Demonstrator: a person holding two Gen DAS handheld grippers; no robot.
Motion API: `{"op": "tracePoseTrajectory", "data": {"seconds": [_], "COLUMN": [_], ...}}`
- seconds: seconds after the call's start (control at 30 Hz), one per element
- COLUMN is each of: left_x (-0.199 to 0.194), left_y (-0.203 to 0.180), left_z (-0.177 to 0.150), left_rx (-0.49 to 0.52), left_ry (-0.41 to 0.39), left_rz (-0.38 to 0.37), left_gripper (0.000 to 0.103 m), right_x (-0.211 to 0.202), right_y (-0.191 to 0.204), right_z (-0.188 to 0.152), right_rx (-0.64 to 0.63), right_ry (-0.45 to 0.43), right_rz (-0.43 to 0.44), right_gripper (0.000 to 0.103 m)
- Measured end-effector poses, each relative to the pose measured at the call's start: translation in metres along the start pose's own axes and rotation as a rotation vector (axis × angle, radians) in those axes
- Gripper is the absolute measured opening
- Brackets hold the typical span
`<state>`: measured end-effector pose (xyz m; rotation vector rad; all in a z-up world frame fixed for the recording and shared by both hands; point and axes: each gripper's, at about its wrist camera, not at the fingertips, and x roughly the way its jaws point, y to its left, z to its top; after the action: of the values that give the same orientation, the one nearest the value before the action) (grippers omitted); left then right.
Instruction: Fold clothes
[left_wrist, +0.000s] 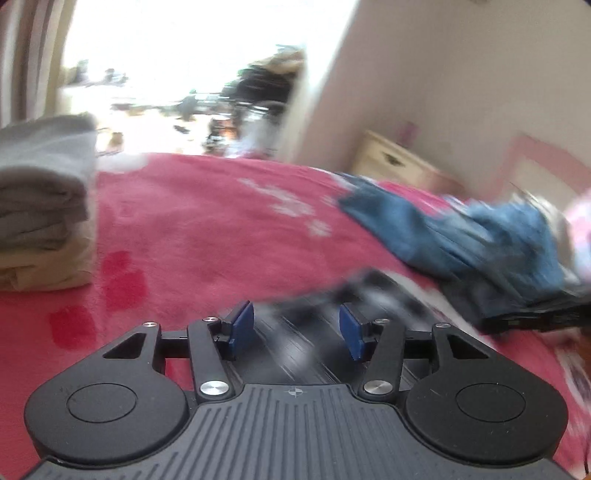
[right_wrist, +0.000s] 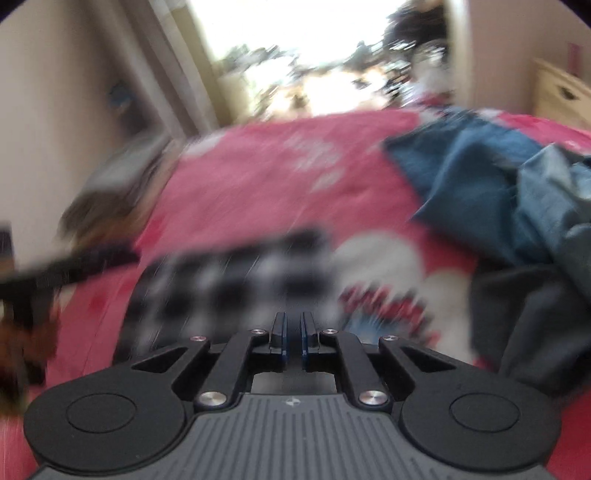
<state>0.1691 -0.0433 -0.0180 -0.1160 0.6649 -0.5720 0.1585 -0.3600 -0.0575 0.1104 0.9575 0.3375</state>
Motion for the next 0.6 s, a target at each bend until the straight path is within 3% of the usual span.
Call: {"op": "tracePoseTrajectory", "data": {"seconds": [0.13, 0.2, 0.27, 0.37, 0.47, 0.6], "left_x": [-0.015, -0.022, -0.03, -0.035, -0.024, -0.015], "left_y": [-0.024, -0.028, -0.034, -0.048, -0.062, -0.063], "left_z": [-0.033, -0.044, -0.051, -0.063, -0.081, -0.097], "left_rx": [0.09, 0.081, 0.084, 0.129, 0.193, 0.198], "left_ry": [0.104, 0.133, 0.136, 0.153, 0.217, 0.248], "left_rz": [-0.037, -0.023, -0.033, -0.037, 0.007, 0.06], "left_gripper": [0.051, 0.051, 0.051, 0.051, 0.051, 0.051], "right_x": [0.024, 0.018, 0.001, -0.023, -0.017, 0.009], "right_y": [-0.004, -0.008, -0.004, 0.015, 0.028, 0.037], "right_z": [-0.032, -0.034, -0.031, -0.035, -0.05, -0.085], "right_rx": [0.016, 0.096, 0.174, 0.2, 0.246, 0.24], "right_ry": [0.123, 0.077, 0.008, -0.079, -0.065, -0.061], "right_rz": [-0.11, -0.119, -0.123, -0.092, -0.094, -0.216], "right_gripper": [0.004, 0.003, 0.009, 0.009, 0.01, 0.007]}}
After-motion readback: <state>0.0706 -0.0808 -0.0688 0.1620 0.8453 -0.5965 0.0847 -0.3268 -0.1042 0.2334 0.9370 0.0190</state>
